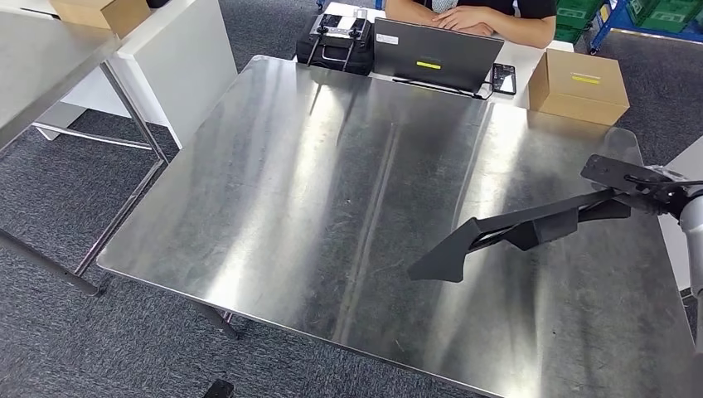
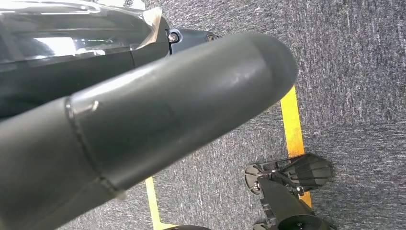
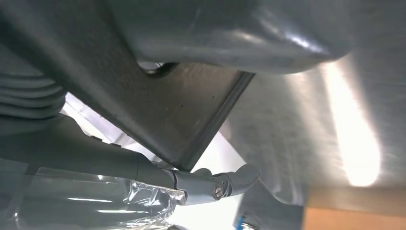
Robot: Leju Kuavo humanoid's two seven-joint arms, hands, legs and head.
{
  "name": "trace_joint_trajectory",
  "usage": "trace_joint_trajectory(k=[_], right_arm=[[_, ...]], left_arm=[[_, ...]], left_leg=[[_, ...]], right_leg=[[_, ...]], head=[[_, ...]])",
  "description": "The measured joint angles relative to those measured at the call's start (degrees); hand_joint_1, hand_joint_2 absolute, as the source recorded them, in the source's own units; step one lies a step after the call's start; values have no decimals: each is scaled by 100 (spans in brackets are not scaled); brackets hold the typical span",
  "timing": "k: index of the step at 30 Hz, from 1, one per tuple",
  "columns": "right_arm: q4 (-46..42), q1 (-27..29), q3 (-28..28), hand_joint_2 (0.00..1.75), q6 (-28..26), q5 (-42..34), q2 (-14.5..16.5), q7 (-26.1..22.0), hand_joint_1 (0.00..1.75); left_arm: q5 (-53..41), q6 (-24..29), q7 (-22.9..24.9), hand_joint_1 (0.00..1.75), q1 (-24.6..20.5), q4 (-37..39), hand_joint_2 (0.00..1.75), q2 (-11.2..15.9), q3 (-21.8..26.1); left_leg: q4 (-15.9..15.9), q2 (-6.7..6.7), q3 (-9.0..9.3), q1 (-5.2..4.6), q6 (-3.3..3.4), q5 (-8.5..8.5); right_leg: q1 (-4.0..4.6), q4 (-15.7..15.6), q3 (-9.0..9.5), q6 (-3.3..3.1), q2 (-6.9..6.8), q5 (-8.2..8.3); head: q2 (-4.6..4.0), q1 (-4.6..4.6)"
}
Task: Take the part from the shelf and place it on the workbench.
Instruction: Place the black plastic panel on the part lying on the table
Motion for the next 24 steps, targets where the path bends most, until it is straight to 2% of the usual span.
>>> trace_joint_trajectory(k=[4, 6, 9, 10, 11, 14, 15, 16, 19, 22, 24], right_arm=[[196, -287, 290, 0, -129, -179, 62, -100, 0], [233, -368, 378, 0, -769, -232, 129, 12, 0], [275, -467, 446, 0, -2226, -102, 320, 556, 0], [316, -508, 465, 0, -2428, -67, 381, 672, 0], [378, -554, 490, 0, -2350, -77, 432, 685, 0], [558, -663, 570, 0, -1302, -221, 519, 355, 0], [581, -672, 585, 0, -1150, -247, 549, 329, 0], [590, -671, 594, 0, -1251, -238, 587, 408, 0], [632, -713, 617, 0, -2022, -92, 681, 803, 0], [721, -830, 652, 0, -1895, -91, 706, 800, 0], [747, -876, 663, 0, -2031, -72, 736, 904, 0]], left_arm=[[38, 9, -62, 0, 9, 0, 0, -2, 92], [50, 36, -134, 0, 25, 0, 0, 0, 134], [53, 98, -219, 0, 60, 0, 0, 3, 209], [50, 110, -227, 0, 74, 0, 0, 6, 233], [46, 117, -225, 0, 86, 0, 0, 12, 253], [37, 168, -191, 0, 106, 0, 0, 39, 313], [38, 192, -185, 0, 113, 0, 0, 49, 342], [38, 214, -187, 0, 125, 0, 0, 60, 370], [37, 237, -216, 0, 183, 0, 0, 90, 434], [37, 186, -275, 0, 212, 0, 0, 113, 508], [34, 168, -327, 0, 214, 0, 0, 120, 544]], left_leg=[[0, -5, -1, 0, 0, 0], [-1, -5, -2, 0, 0, 0], [-1, -3, -1, 2, 0, 0], [-1, -2, 0, 3, -1, -1], [-1, -2, 0, 5, -1, -1], [-1, -7, 0, 5, -1, 0], [-1, -11, -1, 5, 0, 1], [-1, -14, -1, 5, 0, 1], [0, -12, -2, 5, -1, 1], [-1, -6, -2, 4, -2, -1], [0, -10, -1, 5, -2, -1]], right_leg=[[0, 0, 3, 0, -2, 0], [0, 1, 4, 0, -2, 0], [1, 1, 1, -1, -1, -1], [1, 0, 0, -1, -1, -1], [1, 0, -2, -2, -1, -2], [2, 1, 1, -2, -4, -1], [2, 1, 2, -2, -6, -1], [2, 1, 3, -2, -8, -1], [2, 1, 0, -2, -7, -2], [1, 1, -1, -2, -3, -2], [1, 0, -1, -2, -6, -2]], head=[[0, 0], [0, 0], [0, 0], [0, 0], [1, -1], [1, 0], [0, -1], [0, -2], [1, 0], [1, 1], [0, 0]])
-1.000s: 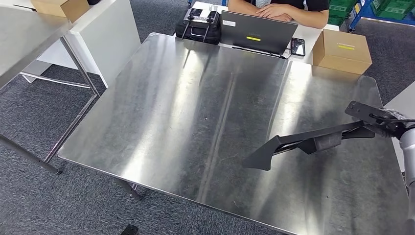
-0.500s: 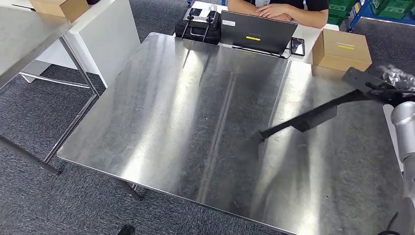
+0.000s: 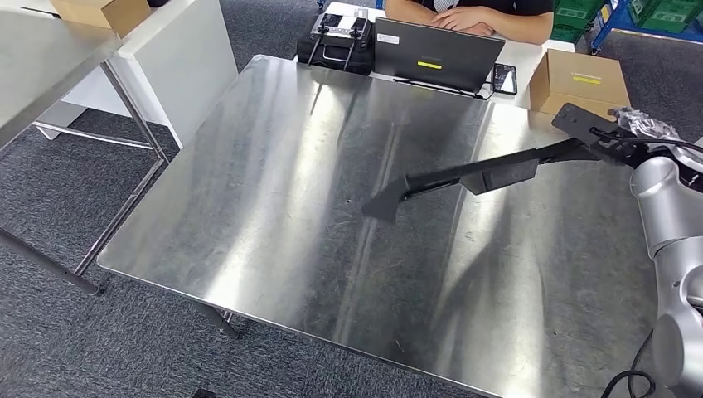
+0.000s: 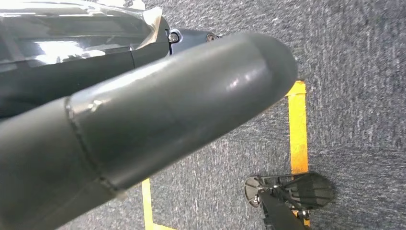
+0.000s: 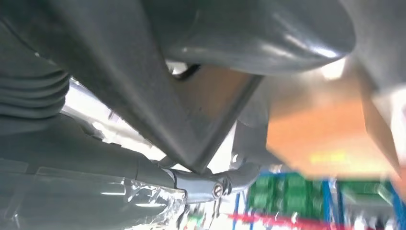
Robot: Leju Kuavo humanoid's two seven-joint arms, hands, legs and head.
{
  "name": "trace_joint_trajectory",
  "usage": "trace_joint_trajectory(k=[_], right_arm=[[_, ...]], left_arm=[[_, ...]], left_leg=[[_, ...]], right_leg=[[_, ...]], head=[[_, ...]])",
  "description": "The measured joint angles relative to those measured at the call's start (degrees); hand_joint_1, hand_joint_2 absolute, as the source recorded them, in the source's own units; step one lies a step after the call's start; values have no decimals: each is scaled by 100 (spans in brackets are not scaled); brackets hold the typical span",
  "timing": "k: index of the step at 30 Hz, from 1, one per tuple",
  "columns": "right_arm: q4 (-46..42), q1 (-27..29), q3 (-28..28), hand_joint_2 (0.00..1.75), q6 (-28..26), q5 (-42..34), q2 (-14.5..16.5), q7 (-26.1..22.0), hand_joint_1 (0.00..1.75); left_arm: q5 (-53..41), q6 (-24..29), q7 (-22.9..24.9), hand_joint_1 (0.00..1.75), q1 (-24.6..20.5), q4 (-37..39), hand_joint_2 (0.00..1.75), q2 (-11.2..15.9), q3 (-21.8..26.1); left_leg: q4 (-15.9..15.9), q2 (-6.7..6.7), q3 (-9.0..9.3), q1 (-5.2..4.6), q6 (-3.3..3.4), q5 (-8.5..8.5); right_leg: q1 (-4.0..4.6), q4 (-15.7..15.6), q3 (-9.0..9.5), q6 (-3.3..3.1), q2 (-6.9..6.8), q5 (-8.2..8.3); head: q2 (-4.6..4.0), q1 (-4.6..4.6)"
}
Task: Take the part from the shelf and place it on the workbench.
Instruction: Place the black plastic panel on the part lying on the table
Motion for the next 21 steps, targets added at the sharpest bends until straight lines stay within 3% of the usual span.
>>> trace_joint_trajectory(k=[5, 9, 21], right_arm=[[137, -121, 18, 0, 497, -88, 14, -35, 0], [202, -104, 24, 0, 122, 33, -4, 232, 0], [334, -94, 35, 0, 98, 45, -10, 269, 0]], left_arm=[[-56, 12, -8, 0, 26, 1, 0, 0, 33], [-104, 47, 19, 0, 46, 2, 0, -2, 94], [-111, 52, 28, 0, 66, 2, 0, -2, 113]], left_leg=[[0, 0, 0, 0, 0, 0], [0, -2, 0, 0, 0, 0], [0, 7, 0, 1, -2, -1]], right_leg=[[0, 0, -3, 0, -2, 0], [0, -1, -2, -1, -3, 0], [0, 0, -4, 0, 5, 0]], head=[[1, -2], [1, 1], [0, 0]])
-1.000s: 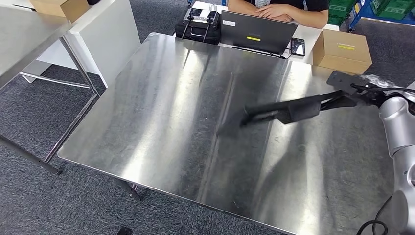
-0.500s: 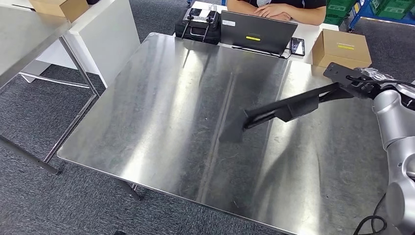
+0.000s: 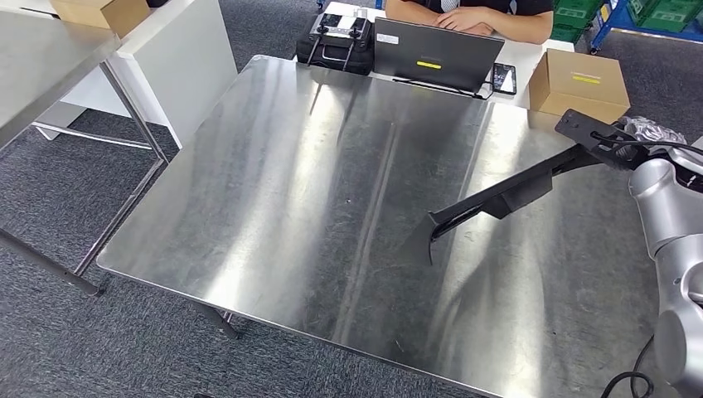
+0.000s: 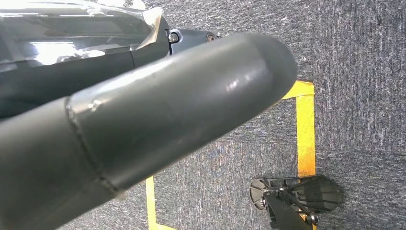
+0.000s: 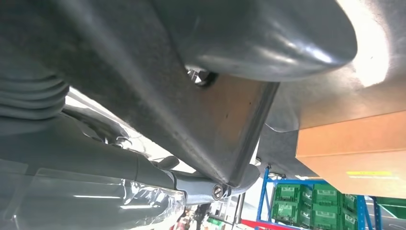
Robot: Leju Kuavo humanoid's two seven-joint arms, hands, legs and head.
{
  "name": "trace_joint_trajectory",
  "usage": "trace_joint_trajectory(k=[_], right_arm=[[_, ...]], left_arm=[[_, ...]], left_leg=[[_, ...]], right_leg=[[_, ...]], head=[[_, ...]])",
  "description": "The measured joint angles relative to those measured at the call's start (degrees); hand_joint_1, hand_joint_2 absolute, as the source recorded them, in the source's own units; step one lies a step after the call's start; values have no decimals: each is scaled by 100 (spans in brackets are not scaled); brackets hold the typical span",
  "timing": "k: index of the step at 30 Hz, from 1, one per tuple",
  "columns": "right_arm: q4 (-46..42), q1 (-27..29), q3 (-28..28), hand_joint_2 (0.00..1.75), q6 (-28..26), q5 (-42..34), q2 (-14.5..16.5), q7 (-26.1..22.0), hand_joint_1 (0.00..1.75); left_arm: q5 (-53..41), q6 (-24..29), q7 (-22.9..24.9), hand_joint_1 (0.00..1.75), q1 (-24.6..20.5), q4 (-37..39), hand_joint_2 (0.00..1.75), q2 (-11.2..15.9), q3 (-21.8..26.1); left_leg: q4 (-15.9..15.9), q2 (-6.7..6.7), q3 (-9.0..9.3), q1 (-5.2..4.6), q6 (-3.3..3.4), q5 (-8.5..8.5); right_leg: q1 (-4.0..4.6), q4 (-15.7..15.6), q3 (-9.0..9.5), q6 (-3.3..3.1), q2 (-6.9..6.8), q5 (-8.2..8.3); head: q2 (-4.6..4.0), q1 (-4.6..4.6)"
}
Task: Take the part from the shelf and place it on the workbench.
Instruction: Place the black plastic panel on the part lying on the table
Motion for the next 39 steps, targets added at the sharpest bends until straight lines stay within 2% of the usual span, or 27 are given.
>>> trace_joint_trajectory(k=[4, 6, 8, 11, 13, 17, 20, 22, 23, 25, 28, 29, 30, 31, 32, 33, 36, 37, 39], right_arm=[[26, -1, -12, 0, 276, -120, -40, -115, 0], [25, 17, -34, 0, 65, -167, -97, -61, 0], [15, 30, -96, 0, 50, -308, -207, -160, 0], [-40, 131, -199, 0, 316, -448, -404, -253, 0], [-52, 191, -256, 0, 849, -603, -537, -388, 0], [-78, 295, -317, 0, 2294, -1193, -852, -928, 0], [-234, 337, -334, 0, 2589, -1583, -1069, -1085, 0], [-420, 389, -351, 0, 2328, -1797, -1157, -1055, 0], [-541, 455, -371, 0, 2012, -1846, -1186, -1008, 0], [-822, 671, -436, 0, 833, -1609, -1189, -768, 0], [-1099, 1002, -533, 0, -1551, -769, -1030, -290, 0], [-1120, 1066, -548, 0, -2077, -558, -967, -226, 0], [-1116, 1101, -551, 0, -2315, -394, -915, -230, 0], [-1096, 1111, -544, 0, -2267, -258, -871, -265, 0], [-1060, 1091, -529, 0, -1896, -149, -828, -323, 0], [-1012, 1036, -508, 0, -1296, -67, -778, -379, 0], [-804, 734, -371, 0, 949, 90, -484, -433, 0], [-736, 639, -312, 0, 1416, 125, -363, -433, 0], [-642, 481, -217, 0, 1706, 173, -161, -428, 0]], left_arm=[[-18, 40, 24, 0, -1, 0, 0, 4, 8], [-51, 66, 26, 0, -1, -1, 0, 8, 27], [-99, 67, 24, 0, -2, -1, 0, 13, 45], [-173, 55, 46, 0, -10, 0, 0, 20, 50], [-233, 36, 68, 0, -14, -1, 0, 29, 50], [-378, -39, 148, 0, -29, 0, 0, 61, 50], [-468, -118, 246, 0, -2, 0, 0, 89, 50], [-516, -196, 269, 0, 11, 0, 0, 100, 50], [-536, -237, 248, 0, 13, 0, 0, 102, 50], [-586, -308, 158, 0, 13, 0, 0, 100, 50], [-676, -352, 21, 0, 11, 0, 0, 91, 50], [-706, -356, -4, 0, 2, 0, 0, 90, 50], [-730, -362, -16, 0, -11, 0, 0, 89, 50], [-749, -369, -16, 0, -25, 0, 0, 89, 50], [-750, -375, -5, 0, -38, 0, 0, 89, 52], [-743, -378, 14, 0, -45, 0, 0, 90, 60], [-664, -365, 95, 0, -58, 0, 0, 90, 150], [-636, -359, 115, 0, -64, 0, 0, 90, 188], [-596, -357, 149, 0, -74, 0, 0, 89, 255]], left_leg=[[0, -2, 0, -1, 0, 0], [1, -9, 0, -1, 1, 0], [1, -17, 1, 0, 0, -1], [1, -21, -1, -2, -1, -4], [1, -16, -1, -6, 0, -4], [2, -19, -2, -8, 1, -5], [1, -15, -4, -8, 0, -6], [0, -5, -1, -5, -2, -8], [0, -3, 0, -3, -2, -9], [-1, -9, 1, 0, -3, -9], [-1, -5, 2, 2, -3, -9], [-1, 2, 3, 2, -3, -9], [-2, 8, 4, 2, -3, -10], [-2, 10, 5, 2, -3, -10], [-3, 10, 5, 2, -3, -9], [-3, 13, 4, 1, -3, -9], [-3, 40, 8, 1, -3, -9], [-3, 47, 10, 2, -4, -8], [-2, 39, 11, 3, -4, -5]], right_leg=[[-1, 0, -1, 0, -1, 0], [-2, -1, -14, -1, -7, -1], [-2, -2, -19, -2, -12, -2], [-3, -2, 3, -2, -12, -3], [-4, -2, 1, 0, -10, -1], [-4, -2, 2, 1, -11, 0], [-3, -2, 2, 2, -9, -1], [-1, -2, 1, 1, -4, -1], [0, -2, 2, 1, -2, -1], [3, -2, 7, 1, -4, -2], [4, -2, 7, 0, -2, -3], [4, -2, 5, 0, 2, -3], [4, -2, 5, 0, 5, -3], [5, -1, 6, 0, 6, -3], [5, -1, 7, 0, 7, -3], [5, 0, 9, 0, 10, -2], [6, 1, 5, 1, 28, 1], [6, 1, 2, 2, 33, 2], [6, 2, 4, 1, 27, 1]], head=[[0, -1], [0, -1], [0, -1], [0, 2], [-1, 1], [0, 0], [-1, -1], [-1, -1], [0, 0], [0, 1], [-1, -1], [-1, -1], [-1, -2], [-1, -1], [0, 1], [0, 1], [-1, 1], [-1, -1], [-1, -2]])
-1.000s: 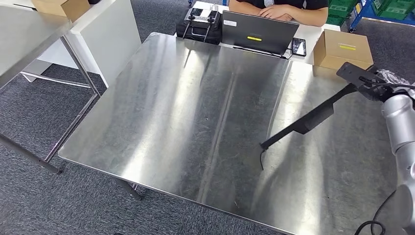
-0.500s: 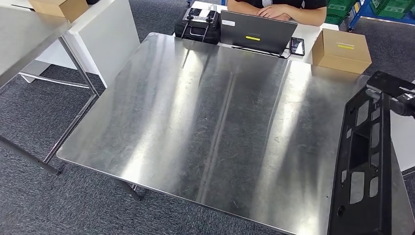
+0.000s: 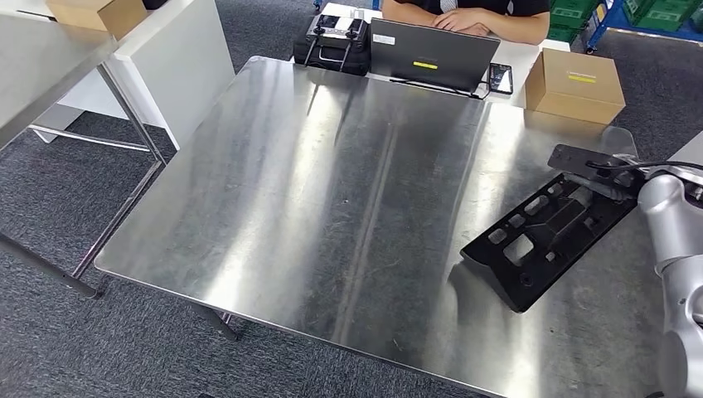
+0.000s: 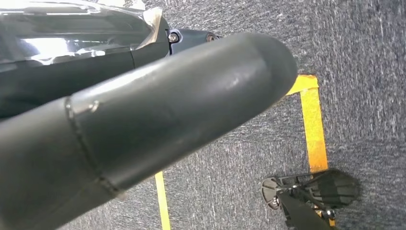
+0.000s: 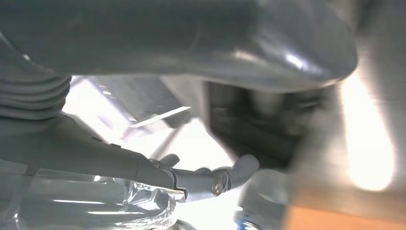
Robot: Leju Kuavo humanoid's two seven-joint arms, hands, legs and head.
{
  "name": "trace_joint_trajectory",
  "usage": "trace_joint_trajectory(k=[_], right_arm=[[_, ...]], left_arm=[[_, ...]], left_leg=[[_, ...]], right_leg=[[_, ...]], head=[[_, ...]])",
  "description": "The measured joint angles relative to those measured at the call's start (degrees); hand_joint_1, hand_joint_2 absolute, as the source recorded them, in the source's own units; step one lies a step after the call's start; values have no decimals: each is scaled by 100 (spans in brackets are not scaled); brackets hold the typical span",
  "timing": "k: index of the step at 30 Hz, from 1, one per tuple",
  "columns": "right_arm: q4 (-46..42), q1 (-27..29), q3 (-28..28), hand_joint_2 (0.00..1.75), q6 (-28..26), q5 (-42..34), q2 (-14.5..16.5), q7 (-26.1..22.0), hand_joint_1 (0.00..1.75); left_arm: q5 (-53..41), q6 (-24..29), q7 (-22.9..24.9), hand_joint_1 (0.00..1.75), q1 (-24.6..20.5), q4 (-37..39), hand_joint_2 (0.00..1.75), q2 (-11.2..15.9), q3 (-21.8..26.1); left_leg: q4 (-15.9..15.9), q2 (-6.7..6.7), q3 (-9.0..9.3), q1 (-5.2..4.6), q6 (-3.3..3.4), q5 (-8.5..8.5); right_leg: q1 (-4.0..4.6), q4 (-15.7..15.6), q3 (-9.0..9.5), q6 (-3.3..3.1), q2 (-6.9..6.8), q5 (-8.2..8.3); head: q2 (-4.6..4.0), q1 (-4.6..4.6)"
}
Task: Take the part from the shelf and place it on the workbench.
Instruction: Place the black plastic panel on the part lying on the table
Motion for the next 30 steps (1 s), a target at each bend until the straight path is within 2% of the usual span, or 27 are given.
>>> trace_joint_trajectory(k=[5, 10, 14, 18, 20, 22, 26, 28, 30], right_arm=[[90, -368, 232, 0, -319, 173, 455, 131, 0], [97, -433, 404, 0, -496, 296, 796, 265, 0], [69, -416, 474, 0, -778, 333, 890, 221, 0], [-314, -221, 454, 0, -1636, 344, 838, 133, 0], [-773, 76, 329, 0, -2290, 352, 799, 71, 0], [-1561, 633, 22, 0, -3069, 278, 814, -115, 0], [-3646, 2200, -950, 0, -4552, -631, 1267, -1041, 0], [-4467, 2840, -1293, 0, -4806, -892, 1505, -1248, 0], [-5006, 3259, -1517, 0, -4824, -1119, 1663, -1359, 0]], left_arm=[[114, -103, 132, 0, 3, 0, 0, -3, 188], [123, -243, 193, 0, 2, 0, 0, -3, 316], [57, -259, 117, 0, 6, 0, 0, 5, 363], [35, -92, -170, 0, 9, 0, 0, 13, 419], [40, 28, -390, 0, 10, -1, 0, 14, 467], [44, 154, -607, 0, 11, -3, 0, 13, 530], [40, 398, -829, 0, 13, -12, 0, -10, 721], [22, 468, -851, 0, 15, -16, 0, -33, 800], [7, 515, -866, 0, 17, -19, 0, -55, 862]], left_leg=[[0, -11, -3, 7, -3, 0], [0, -19, -4, 8, -3, -1], [0, -25, -5, 7, -3, -1], [1, -25, -5, 7, -3, -1], [1, -29, -4, 8, -3, -1], [1, -42, -4, 10, -4, -4], [1, -62, 0, 21, -23, -21], [0, -63, 3, 22, -32, -29], [-1, -57, 6, 23, -42, -36]], right_leg=[[3, 2, 2, -3, -8, -3], [2, 1, -1, -5, -11, -5], [1, 1, -2, -6, -12, -5], [0, 0, -2, -5, -12, -5], [1, -1, 1, -5, -17, -5], [6, -1, 9, -9, -29, -9], [18, -2, 19, -20, -44, -32], [19, -2, 19, -16, -45, -42], [19, -2, 16, -20, -39, -45]], head=[[0, 2], [0, 3], [0, 3], [0, 2], [0, 3], [0, 3], [1, 2], [1, 2], [1, 2]])
